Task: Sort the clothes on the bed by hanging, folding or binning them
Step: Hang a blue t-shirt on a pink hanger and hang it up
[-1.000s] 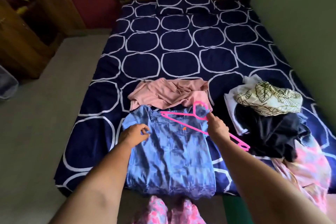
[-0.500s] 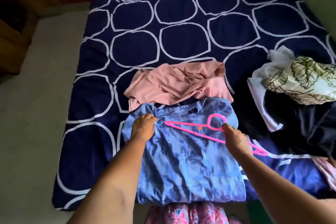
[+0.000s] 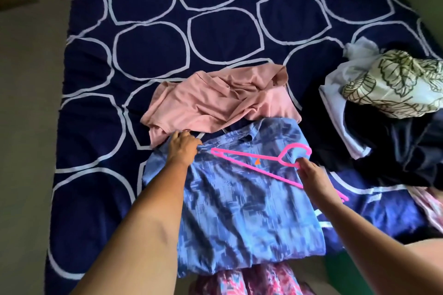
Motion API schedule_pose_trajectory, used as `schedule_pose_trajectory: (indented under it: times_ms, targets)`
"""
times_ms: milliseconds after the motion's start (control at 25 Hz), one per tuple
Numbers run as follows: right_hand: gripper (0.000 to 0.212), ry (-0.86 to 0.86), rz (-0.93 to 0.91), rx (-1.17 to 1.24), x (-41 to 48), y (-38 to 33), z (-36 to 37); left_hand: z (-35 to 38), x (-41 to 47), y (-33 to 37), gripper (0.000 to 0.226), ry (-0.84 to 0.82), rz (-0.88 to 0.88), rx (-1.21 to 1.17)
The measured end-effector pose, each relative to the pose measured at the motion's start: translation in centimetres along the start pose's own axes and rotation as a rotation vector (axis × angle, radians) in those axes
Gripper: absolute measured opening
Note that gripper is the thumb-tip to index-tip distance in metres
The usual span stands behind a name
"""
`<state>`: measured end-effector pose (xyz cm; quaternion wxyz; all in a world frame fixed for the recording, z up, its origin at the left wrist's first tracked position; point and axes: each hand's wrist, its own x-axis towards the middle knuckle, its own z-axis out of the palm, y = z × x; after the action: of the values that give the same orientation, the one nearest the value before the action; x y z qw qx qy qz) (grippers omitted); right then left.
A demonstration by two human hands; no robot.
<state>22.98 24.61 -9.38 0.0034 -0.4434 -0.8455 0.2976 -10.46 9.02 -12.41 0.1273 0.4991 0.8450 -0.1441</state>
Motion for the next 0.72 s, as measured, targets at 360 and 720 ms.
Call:
schedule_pose_trajectory:
  times_ms: [360,720]
  targets:
    - [0.012,0.037,0.063,0.119,-0.5,-3.3,-5.3,-7.4,-3.2,-1.9,0.037,0.035,0.031,-0.304]
    - [0.012,0.006,-0.075,0.079,-1.0,-4.4,-10.7,-13.1,-6.4,-2.3,0.032,0.029,0.041,-0.408]
